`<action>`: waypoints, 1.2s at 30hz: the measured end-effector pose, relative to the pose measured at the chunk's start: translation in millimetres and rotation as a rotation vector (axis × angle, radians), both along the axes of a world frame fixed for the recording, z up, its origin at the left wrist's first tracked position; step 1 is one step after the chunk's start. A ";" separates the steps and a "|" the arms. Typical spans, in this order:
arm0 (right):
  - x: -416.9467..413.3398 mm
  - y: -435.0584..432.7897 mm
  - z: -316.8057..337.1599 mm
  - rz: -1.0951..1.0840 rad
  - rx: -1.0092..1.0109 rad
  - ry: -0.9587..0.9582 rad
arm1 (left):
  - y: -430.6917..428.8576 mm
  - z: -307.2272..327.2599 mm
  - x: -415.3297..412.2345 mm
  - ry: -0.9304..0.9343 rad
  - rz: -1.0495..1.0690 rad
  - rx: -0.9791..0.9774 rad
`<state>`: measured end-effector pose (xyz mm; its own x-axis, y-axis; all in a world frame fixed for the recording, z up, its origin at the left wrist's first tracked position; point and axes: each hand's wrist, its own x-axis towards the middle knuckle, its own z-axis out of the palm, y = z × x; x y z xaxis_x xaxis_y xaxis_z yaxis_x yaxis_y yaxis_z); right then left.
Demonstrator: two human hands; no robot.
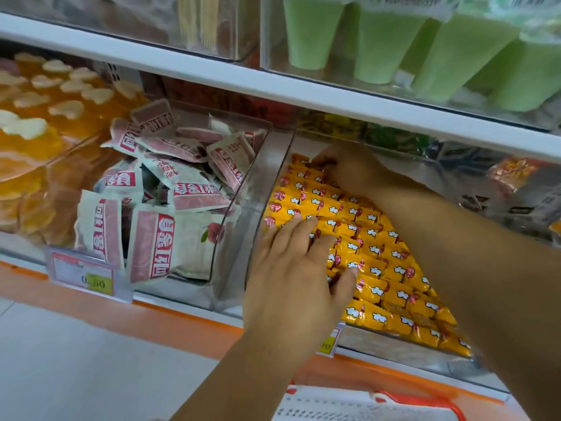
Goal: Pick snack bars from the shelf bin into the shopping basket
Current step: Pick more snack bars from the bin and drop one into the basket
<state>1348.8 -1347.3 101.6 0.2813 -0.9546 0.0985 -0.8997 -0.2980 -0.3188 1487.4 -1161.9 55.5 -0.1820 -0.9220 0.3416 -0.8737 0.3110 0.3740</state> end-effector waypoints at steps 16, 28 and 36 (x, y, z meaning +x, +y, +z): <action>-28.9 2.1 -9.9 -0.258 -0.155 0.105 | -0.3 -0.4 1.1 0.013 -0.019 -0.020; -13.6 154.2 27.4 -0.288 -0.444 -0.493 | 17.3 32.7 14.4 0.361 -0.070 0.229; -22.5 312.1 20.8 -0.363 -0.089 -1.221 | 68.9 50.2 23.6 0.444 -0.317 0.412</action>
<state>1326.3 -1035.2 122.4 -0.3115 -0.9340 0.1750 -0.0718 -0.1605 -0.9844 1510.9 -1093.0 105.7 -0.3885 -0.9181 0.0789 -0.5000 0.2820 0.8188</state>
